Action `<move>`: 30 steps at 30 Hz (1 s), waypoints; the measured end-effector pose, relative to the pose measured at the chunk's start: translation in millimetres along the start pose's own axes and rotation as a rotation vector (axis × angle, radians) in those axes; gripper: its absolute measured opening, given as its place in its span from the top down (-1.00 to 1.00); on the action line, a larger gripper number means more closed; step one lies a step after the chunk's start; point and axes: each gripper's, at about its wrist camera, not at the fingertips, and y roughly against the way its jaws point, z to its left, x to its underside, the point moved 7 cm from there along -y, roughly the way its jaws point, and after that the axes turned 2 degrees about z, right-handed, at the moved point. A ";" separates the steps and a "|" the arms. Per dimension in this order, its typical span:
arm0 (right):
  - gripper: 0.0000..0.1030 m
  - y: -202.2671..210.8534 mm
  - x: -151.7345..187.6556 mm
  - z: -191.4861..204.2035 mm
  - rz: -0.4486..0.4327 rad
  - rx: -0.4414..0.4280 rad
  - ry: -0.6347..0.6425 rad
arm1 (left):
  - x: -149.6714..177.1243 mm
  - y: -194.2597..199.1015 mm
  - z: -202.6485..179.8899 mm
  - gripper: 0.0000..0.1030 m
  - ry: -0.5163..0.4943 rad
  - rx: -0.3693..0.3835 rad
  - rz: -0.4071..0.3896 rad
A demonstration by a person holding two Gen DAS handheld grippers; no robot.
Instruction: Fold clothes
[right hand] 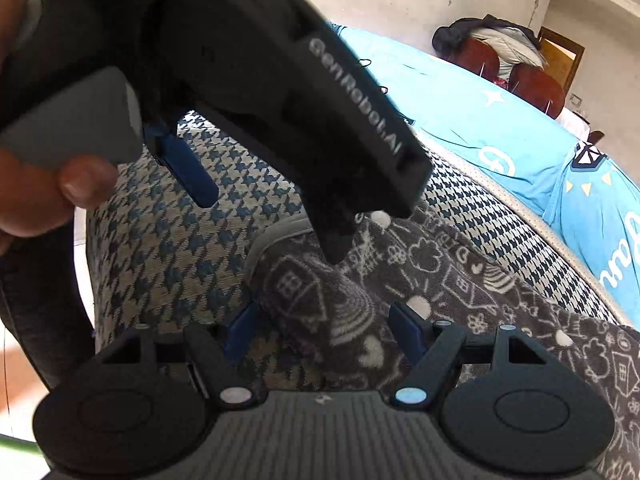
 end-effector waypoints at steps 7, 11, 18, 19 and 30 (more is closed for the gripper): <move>0.01 1.4 -3.3 -17.4 -0.019 -0.009 -0.103 | -7.0 4.3 9.4 -1.00 0.071 0.079 0.035; 0.18 6.8 -6.8 -37.6 -0.037 -0.058 -0.259 | -13.6 9.6 16.6 -1.00 0.089 0.116 0.051; 0.22 12.0 -5.9 -70.4 -0.058 -0.149 -0.490 | -20.1 0.3 14.9 -1.00 0.157 0.251 0.116; 0.23 12.1 -5.5 -72.4 -0.059 -0.154 -0.499 | -21.1 -3.2 11.9 -1.00 0.168 0.263 0.126; 0.23 11.1 -6.6 -71.4 -0.060 -0.172 -0.520 | -36.1 -32.6 -18.8 -1.00 0.077 0.344 0.164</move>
